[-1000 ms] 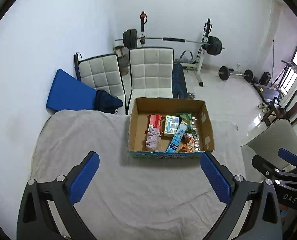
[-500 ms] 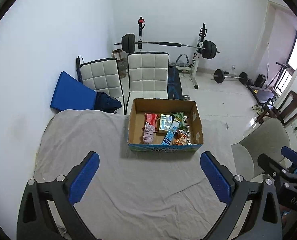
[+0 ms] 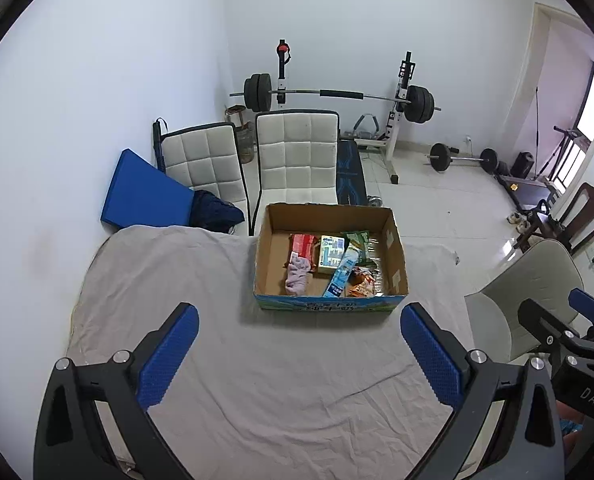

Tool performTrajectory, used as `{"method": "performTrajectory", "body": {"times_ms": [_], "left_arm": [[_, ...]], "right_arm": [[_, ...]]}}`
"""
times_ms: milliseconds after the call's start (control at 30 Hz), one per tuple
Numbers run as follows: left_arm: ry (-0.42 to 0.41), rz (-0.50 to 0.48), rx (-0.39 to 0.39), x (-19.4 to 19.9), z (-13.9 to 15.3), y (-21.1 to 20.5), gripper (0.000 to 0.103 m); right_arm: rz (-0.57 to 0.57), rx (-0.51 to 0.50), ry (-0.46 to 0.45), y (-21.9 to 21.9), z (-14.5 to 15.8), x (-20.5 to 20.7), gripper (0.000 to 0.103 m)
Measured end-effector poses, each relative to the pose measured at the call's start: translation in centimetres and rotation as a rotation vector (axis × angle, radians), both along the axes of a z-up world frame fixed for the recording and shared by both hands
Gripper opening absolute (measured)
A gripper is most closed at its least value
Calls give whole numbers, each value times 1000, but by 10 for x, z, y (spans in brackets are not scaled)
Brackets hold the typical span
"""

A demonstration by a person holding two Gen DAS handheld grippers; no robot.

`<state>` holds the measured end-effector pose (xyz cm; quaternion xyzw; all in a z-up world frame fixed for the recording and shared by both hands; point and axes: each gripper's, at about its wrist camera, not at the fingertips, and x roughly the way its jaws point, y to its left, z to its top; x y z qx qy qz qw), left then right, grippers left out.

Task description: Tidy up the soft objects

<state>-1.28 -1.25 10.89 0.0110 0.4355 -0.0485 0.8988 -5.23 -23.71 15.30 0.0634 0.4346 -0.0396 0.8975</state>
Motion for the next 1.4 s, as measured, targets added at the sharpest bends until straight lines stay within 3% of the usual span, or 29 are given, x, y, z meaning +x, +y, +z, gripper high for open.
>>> {"method": "performTrajectory", "body": {"times_ms": [567,1400], "left_arm": [[2,12,7,14,-6,-4,103],[-4,23,8,18,-11,-4,103]], "right_arm": [[-12,-16,-18,-6,-7,23,103],[-36,-33,-17,-1,-11,22,103]]}}
